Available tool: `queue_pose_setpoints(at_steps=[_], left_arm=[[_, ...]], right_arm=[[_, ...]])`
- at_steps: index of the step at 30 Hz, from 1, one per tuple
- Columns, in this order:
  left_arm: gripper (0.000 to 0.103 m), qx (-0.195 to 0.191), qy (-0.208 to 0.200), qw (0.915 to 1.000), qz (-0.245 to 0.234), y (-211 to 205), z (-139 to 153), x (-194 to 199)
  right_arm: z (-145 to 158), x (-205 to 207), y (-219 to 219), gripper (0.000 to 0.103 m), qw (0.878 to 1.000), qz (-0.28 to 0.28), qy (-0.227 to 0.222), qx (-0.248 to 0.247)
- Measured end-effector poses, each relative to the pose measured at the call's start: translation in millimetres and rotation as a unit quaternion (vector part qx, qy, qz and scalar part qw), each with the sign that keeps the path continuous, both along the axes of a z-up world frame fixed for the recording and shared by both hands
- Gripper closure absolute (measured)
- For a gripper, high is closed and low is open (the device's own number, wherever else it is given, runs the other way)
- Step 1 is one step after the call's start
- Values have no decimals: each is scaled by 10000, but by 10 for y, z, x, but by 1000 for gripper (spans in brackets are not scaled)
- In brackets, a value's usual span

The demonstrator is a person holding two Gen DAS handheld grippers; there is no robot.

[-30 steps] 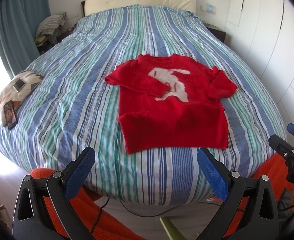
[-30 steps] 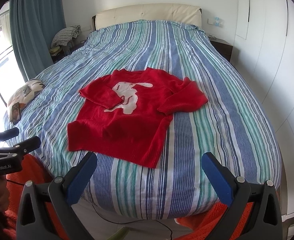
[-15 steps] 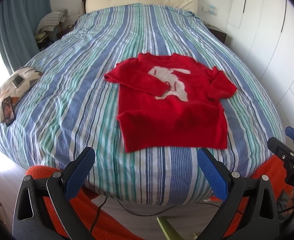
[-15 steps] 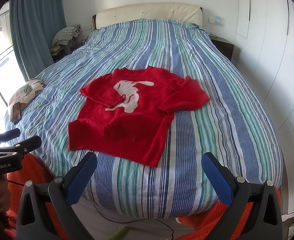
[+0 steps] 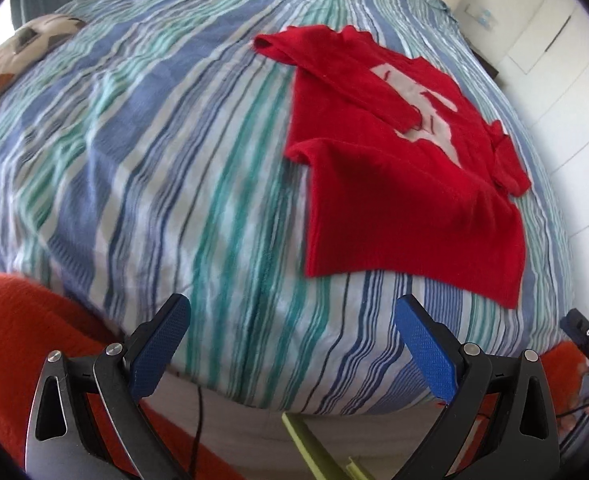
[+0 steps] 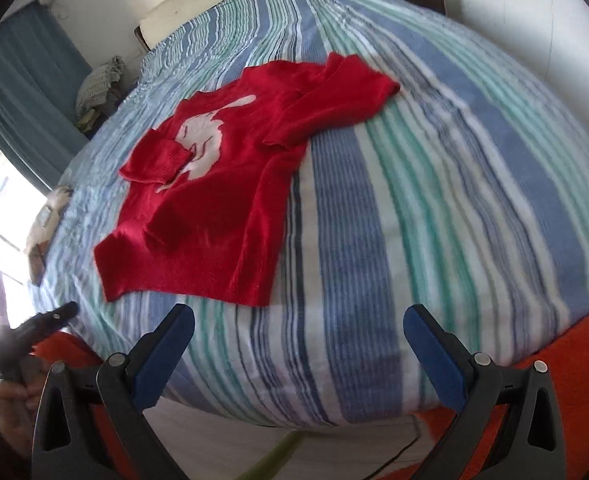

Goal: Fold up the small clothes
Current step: 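Lower both tools toward the hem of the red sweater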

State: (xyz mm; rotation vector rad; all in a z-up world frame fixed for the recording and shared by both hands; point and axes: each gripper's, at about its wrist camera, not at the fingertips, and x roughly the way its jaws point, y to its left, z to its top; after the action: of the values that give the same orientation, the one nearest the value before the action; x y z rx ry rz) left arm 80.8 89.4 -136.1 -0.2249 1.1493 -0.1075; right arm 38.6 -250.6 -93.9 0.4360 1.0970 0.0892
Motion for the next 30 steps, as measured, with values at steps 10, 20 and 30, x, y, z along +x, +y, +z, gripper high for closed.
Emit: queue_pose_setpoints(at_steps=[10, 20, 30], left_arm=[[1, 355, -232, 9976, -548, -353, -525, 389], [2, 124, -78, 9992, -379, -280, -334, 299], [99, -994, 275, 9947, -17, -53, -412, 380]], right_arm=[[-675, 480, 457, 26, 9963, 524, 112, 675], [-651, 431, 391, 35, 9940, 580, -144, 920], [-622, 436, 351, 98, 9955, 366, 80, 874]])
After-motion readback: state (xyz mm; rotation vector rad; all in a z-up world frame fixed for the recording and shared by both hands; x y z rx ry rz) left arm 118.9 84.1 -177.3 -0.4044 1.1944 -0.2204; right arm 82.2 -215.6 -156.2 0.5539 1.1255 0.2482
